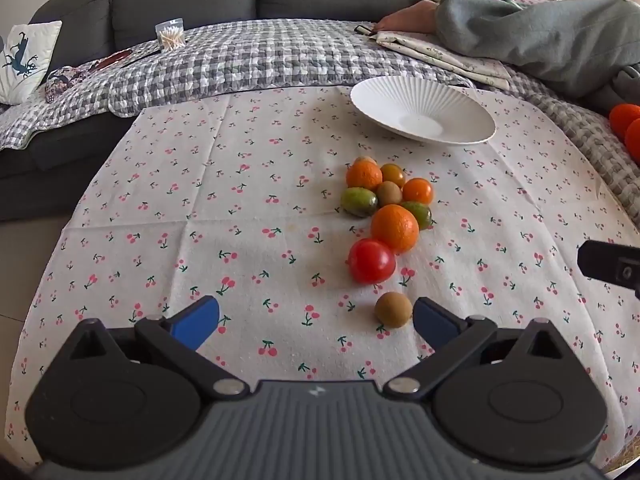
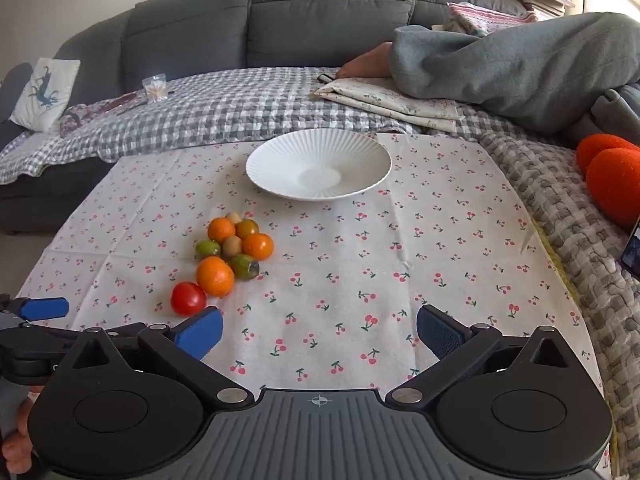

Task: Organize fruits
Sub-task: 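Grasp the brown kiwi with the left tool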

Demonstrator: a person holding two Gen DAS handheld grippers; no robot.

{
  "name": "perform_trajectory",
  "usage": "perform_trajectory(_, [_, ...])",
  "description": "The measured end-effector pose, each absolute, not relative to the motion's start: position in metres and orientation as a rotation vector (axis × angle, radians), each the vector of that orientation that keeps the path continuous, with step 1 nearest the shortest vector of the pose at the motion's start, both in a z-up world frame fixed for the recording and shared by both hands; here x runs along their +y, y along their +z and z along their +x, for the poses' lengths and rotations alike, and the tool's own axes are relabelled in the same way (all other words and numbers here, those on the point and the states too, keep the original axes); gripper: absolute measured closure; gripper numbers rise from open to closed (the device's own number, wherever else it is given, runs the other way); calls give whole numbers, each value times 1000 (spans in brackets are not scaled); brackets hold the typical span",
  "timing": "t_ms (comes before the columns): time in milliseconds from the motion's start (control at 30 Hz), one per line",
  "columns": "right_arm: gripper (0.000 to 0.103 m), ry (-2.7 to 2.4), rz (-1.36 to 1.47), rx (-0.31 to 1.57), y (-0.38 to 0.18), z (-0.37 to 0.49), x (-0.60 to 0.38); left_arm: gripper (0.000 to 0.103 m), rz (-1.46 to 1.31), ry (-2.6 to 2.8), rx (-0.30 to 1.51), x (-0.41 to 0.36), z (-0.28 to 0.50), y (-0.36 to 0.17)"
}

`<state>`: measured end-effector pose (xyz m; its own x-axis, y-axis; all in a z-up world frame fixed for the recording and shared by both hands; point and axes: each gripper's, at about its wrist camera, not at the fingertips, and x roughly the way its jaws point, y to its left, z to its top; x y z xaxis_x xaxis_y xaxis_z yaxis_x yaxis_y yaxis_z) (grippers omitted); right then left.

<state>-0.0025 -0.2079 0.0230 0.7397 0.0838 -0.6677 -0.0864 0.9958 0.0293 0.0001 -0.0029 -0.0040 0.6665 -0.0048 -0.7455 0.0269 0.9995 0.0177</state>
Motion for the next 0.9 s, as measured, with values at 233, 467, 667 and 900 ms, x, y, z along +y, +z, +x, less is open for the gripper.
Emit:
perform_trajectory(233, [0, 81, -12, 728, 23, -3, -207, 1, 20, -31, 858, -5, 1, -7])
perform_trajectory(467, [0, 73, -19, 734, 23, -3, -206, 1, 8, -47, 864, -7, 0, -11])
perform_trajectory(667, [0, 74, -24, 756, 16, 2, -206, 1, 1, -71, 849, -12, 2, -17])
perform_trajectory(900, [0, 91, -5, 770, 12, 8, -209, 1, 47, -73, 852, -13, 8, -31])
